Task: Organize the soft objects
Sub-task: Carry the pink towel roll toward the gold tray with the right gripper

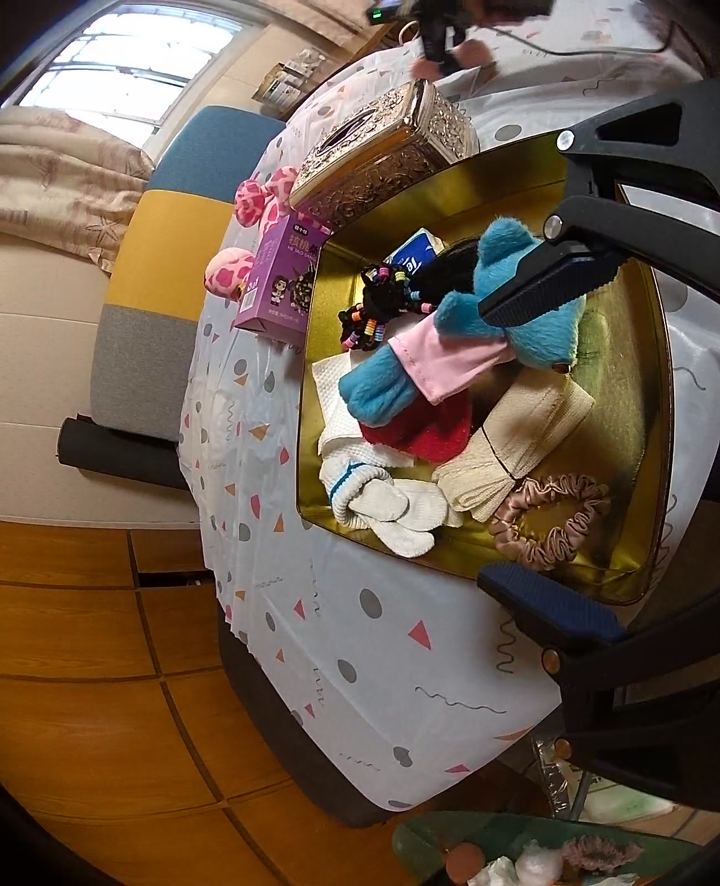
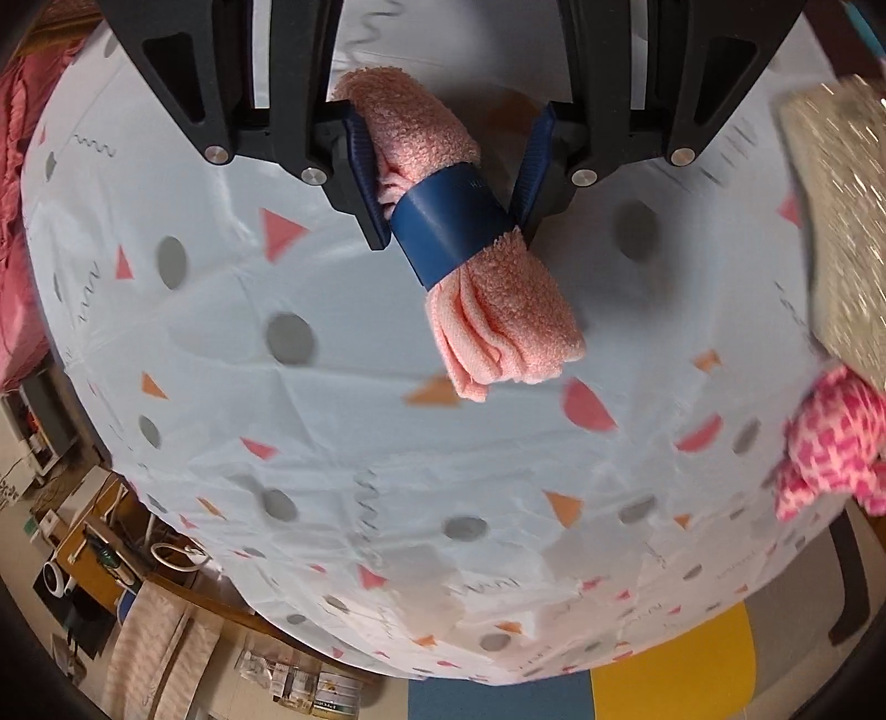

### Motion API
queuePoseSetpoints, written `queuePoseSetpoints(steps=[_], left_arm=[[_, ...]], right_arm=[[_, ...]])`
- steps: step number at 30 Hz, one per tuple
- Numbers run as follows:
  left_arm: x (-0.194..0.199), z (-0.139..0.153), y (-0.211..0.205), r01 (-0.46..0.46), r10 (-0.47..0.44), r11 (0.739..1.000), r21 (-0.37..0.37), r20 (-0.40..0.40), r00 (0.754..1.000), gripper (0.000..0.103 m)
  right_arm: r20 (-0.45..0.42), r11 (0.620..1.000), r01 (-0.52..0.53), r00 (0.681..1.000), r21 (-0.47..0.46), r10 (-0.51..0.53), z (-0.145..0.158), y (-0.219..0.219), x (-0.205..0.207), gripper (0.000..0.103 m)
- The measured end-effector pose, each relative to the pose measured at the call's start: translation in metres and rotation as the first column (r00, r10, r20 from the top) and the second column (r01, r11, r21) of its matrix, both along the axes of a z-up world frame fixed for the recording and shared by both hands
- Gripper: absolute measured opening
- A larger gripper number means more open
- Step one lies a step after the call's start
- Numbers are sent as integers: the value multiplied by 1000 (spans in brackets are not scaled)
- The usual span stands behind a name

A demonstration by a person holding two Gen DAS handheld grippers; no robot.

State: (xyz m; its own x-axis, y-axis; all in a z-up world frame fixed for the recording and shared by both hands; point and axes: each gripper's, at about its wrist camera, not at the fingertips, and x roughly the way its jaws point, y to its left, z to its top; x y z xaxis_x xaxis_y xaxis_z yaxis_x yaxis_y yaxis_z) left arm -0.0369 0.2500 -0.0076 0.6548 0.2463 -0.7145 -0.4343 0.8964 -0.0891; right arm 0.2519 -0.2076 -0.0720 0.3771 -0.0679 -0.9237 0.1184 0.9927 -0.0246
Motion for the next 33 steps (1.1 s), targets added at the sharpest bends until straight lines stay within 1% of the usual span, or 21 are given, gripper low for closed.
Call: queuePoseSetpoints(steps=[4, 9, 12, 18, 21, 23, 26, 28, 31, 33], left_arm=[[0, -4, 4, -5, 5, 1000, -19, -5, 1000, 87], [-1, -5, 10, -16, 16, 1000, -22, -6, 1000, 87], [-3, -5, 14, -27, 27, 999, -33, -3, 1000, 87], [-5, -8, 20, -38, 38, 998, -48, -10, 999, 87], [-6, -9, 21, -42, 41, 998, -51, -15, 999, 87], [-7, -10, 22, -45, 44, 998, -53, -18, 999, 87], [-8, -9, 21, -47, 46, 997, -53, -17, 999, 87], [-9, -8, 20, -45, 44, 998, -53, -12, 999, 87], [-9, -7, 16, -36, 35, 998, -48, -9, 999, 87], [-9, -6, 13, -30, 29, 999, -45, -7, 1000, 87]], right_arm=[[30, 999, -32, 999, 29, 31, 22, 34, 20, 44], [103, 994, -99, 990, 53, 93, 60, 86, 43, 44], [146, 985, -156, 979, 68, 145, 85, 122, 55, 44], [228, 950, -299, 935, 89, 273, 126, 202, 72, 44], [265, 916, -386, 899, 108, 348, 140, 244, 69, 44], [285, 882, -457, 866, 118, 410, 147, 272, 59, 44], [306, 808, -574, 799, 134, 518, 151, 303, 37, 43], [305, 760, -638, 754, 127, 582, 150, 319, 19, 44], [291, 702, -701, 703, 127, 649, 142, 324, -11, 43], [279, 678, -724, 682, 127, 676, 136, 324, -24, 43]])
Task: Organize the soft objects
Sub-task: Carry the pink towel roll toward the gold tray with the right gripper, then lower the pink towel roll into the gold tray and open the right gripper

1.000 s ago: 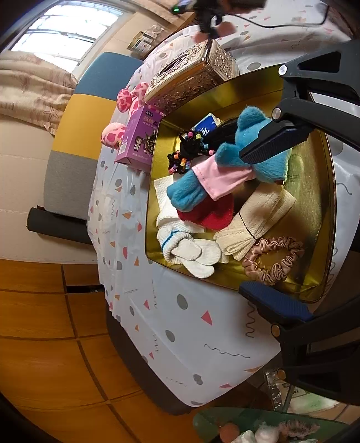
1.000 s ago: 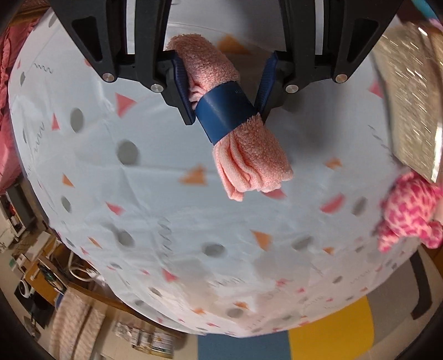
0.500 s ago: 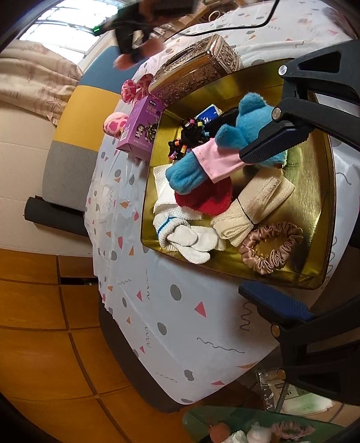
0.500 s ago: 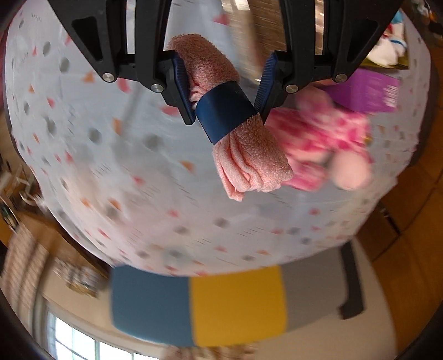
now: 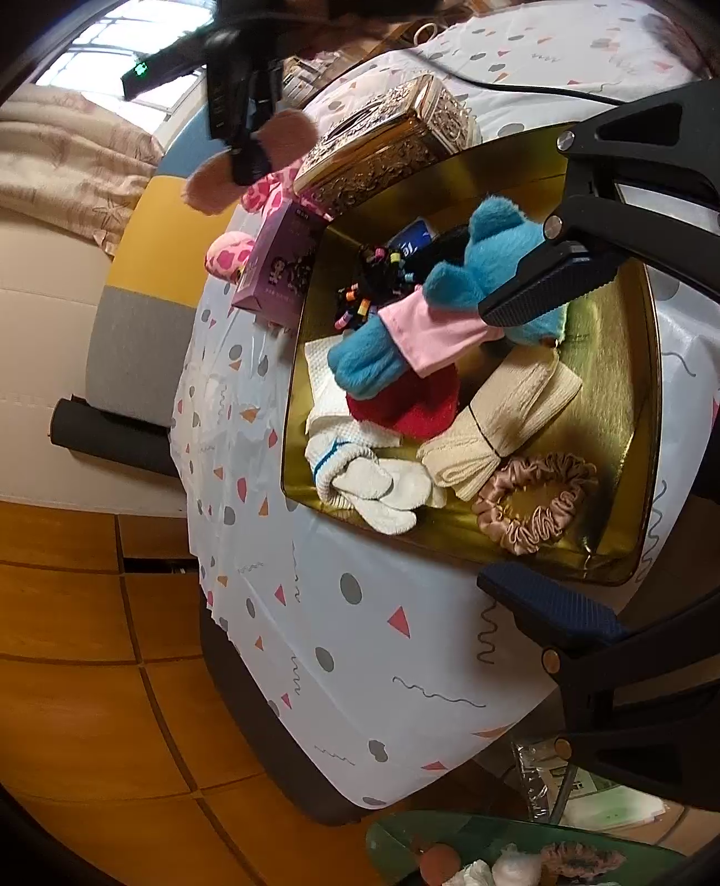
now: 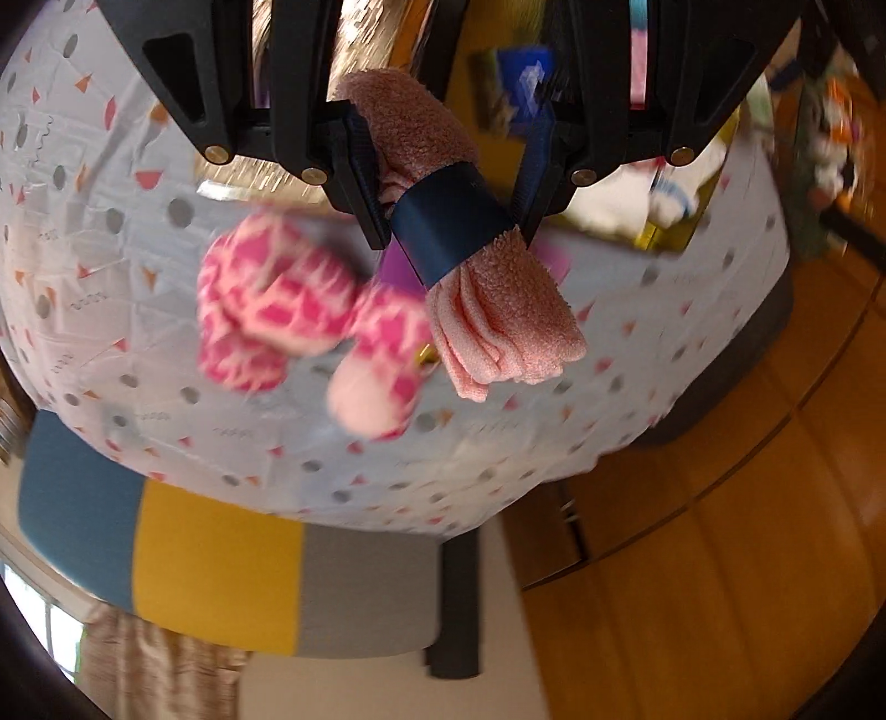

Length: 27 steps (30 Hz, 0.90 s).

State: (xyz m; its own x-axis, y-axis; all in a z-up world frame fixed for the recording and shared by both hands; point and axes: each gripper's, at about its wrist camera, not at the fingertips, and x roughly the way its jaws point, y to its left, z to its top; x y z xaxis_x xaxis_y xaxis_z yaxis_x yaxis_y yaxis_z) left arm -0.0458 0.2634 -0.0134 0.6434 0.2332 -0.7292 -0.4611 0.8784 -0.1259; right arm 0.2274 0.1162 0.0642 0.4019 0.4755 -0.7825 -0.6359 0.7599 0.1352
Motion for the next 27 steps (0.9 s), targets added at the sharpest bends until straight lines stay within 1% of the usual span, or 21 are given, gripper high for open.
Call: queuePoseSetpoints(steps=[4, 7, 12, 17, 19, 24, 27], left_arm=[[0, 3, -6, 13, -13, 1000, 11, 2, 1000, 87], [0, 5, -11, 22, -22, 1000, 20, 5, 1000, 87], [0, 8, -21, 38, -38, 999, 38, 7, 999, 89], [1, 10, -27, 44, -45, 997, 60, 11, 999, 90], [1, 12, -29, 44, -45, 997, 69, 14, 999, 93], [0, 15, -32, 40, -42, 995, 96, 19, 999, 94], [-1, 17, -32, 36, -38, 994, 104, 22, 999, 95]], right_arm=[[-10, 998, -54, 999, -39, 53, -14, -14, -30, 43], [-19, 995, -71, 997, -73, 70, -23, -30, -56, 43], [-37, 991, -94, 995, -90, 91, -33, -55, -91, 44], [-97, 993, -108, 990, -40, 104, -45, -76, -128, 44], [-131, 995, -102, 986, -3, 101, -51, -78, -141, 44], [-166, 995, -69, 983, 71, 80, -60, -62, -150, 44], [-180, 996, -31, 983, 82, 45, -69, -46, -147, 44]])
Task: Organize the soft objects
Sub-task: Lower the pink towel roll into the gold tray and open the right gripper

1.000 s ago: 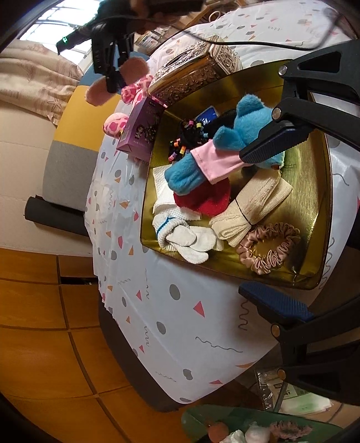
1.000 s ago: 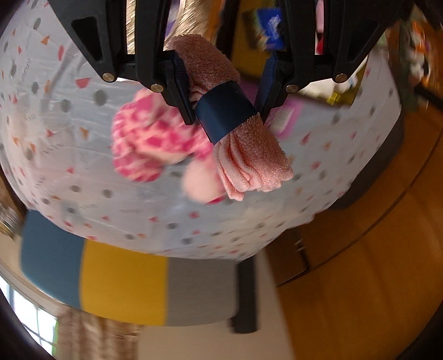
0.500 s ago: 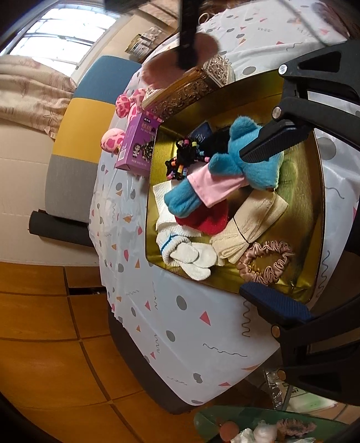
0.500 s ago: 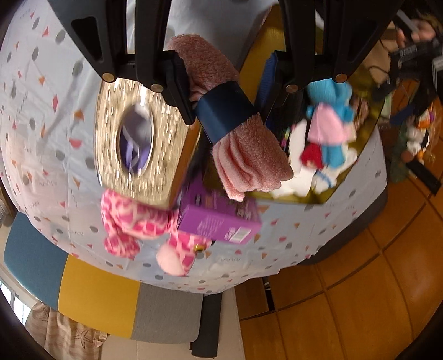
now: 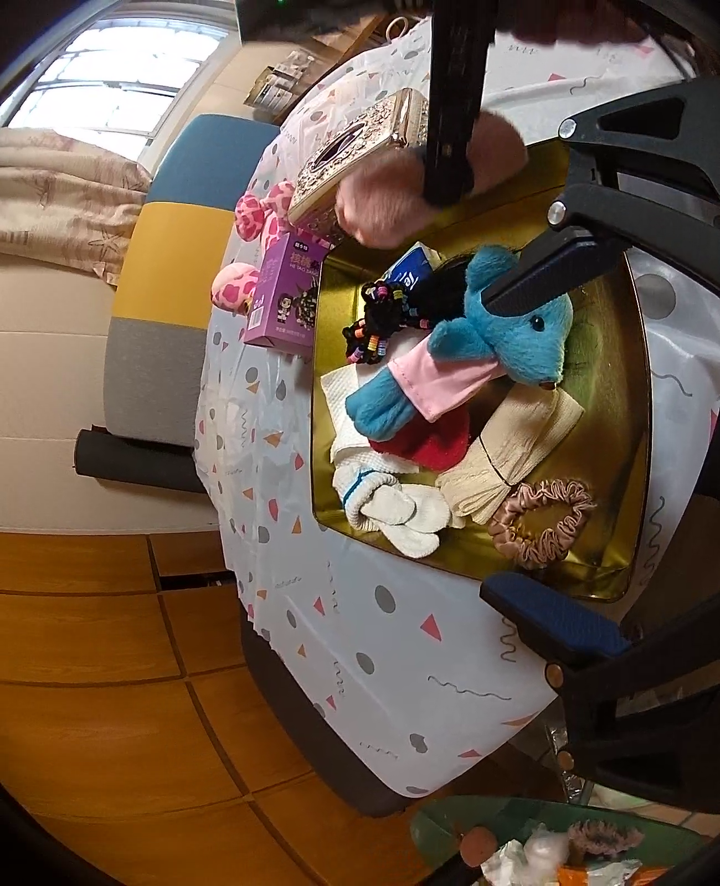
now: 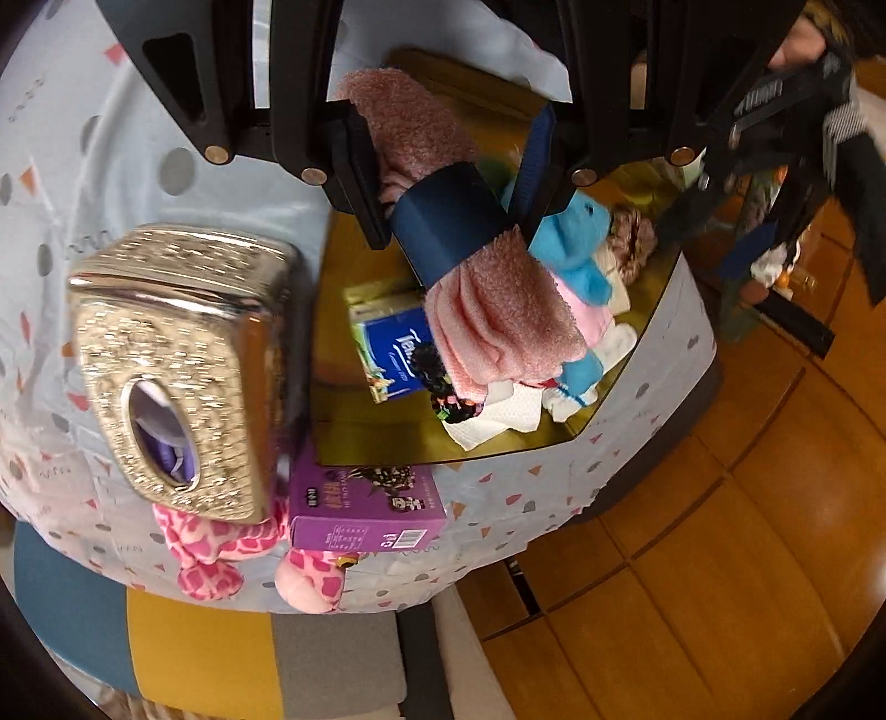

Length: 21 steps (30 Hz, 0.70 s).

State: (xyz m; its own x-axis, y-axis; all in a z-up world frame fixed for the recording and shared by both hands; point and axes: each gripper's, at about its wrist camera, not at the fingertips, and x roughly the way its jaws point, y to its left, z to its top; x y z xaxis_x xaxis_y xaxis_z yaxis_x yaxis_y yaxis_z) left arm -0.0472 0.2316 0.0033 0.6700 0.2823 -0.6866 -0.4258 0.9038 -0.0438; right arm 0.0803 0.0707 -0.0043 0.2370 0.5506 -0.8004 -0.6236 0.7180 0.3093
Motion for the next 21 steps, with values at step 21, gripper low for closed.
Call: queuePoseSetpoints(steps=[21], left_arm=[[-1, -14, 20, -57, 56, 998, -40, -21, 998, 97]], right_arm=[[36, 988, 57, 998, -140, -52, -42, 44, 4, 52]])
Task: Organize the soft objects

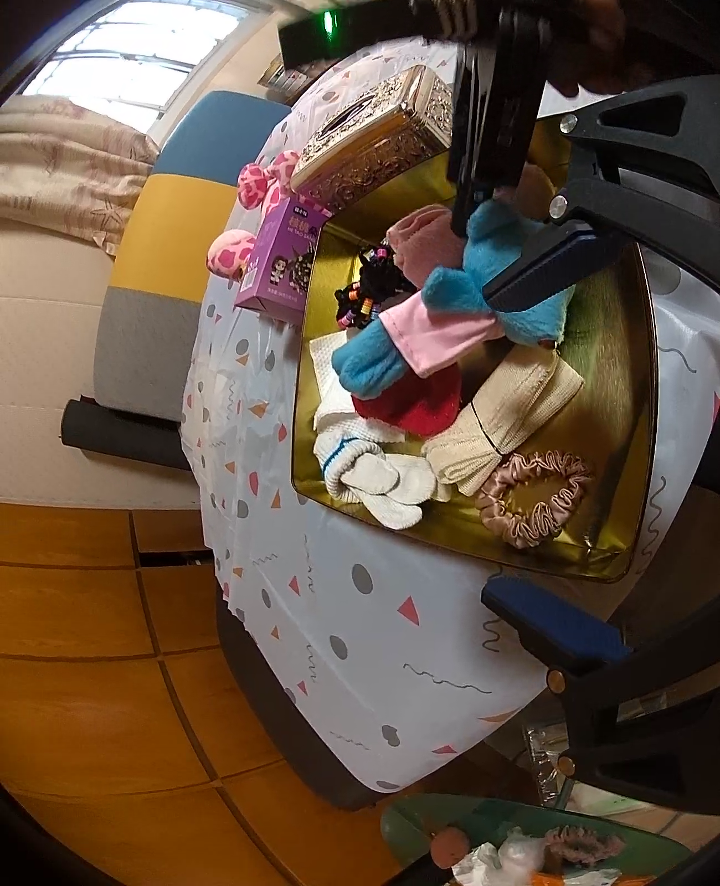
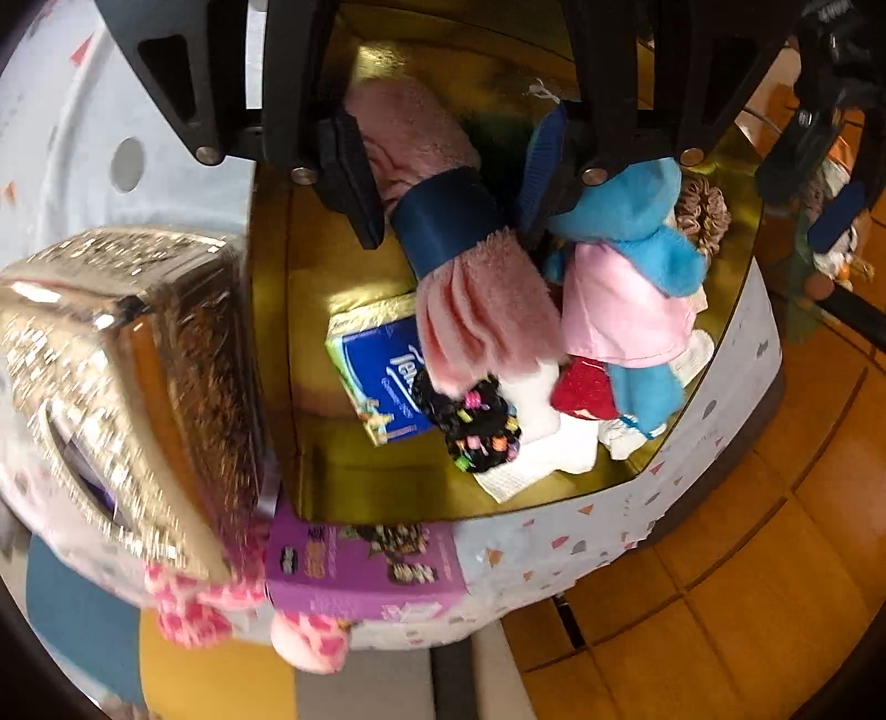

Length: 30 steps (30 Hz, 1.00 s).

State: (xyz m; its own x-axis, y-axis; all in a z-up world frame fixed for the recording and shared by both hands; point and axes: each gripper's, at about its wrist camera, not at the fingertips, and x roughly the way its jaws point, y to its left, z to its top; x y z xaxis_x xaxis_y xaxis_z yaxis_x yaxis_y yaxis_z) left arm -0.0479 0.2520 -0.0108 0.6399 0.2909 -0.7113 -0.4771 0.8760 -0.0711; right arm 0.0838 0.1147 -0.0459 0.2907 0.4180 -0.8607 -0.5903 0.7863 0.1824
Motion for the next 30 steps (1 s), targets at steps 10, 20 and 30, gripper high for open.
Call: queuePoseSetpoints(steps=[10, 20, 30], left_arm=[[-3, 3, 6, -29, 29, 1000, 5, 14, 999, 97], [-10, 15, 4, -44, 42, 998, 44, 41, 998, 100], [-14, 23, -12, -26, 21, 998, 63, 66, 998, 103]], right_arm=[[192, 996, -81, 979, 25, 75, 32, -3, -31, 65], [185, 992, -68, 979, -105, 87, -8, 13, -17, 33], [214, 1000, -4, 977, 4, 3, 14, -18, -37, 42]])
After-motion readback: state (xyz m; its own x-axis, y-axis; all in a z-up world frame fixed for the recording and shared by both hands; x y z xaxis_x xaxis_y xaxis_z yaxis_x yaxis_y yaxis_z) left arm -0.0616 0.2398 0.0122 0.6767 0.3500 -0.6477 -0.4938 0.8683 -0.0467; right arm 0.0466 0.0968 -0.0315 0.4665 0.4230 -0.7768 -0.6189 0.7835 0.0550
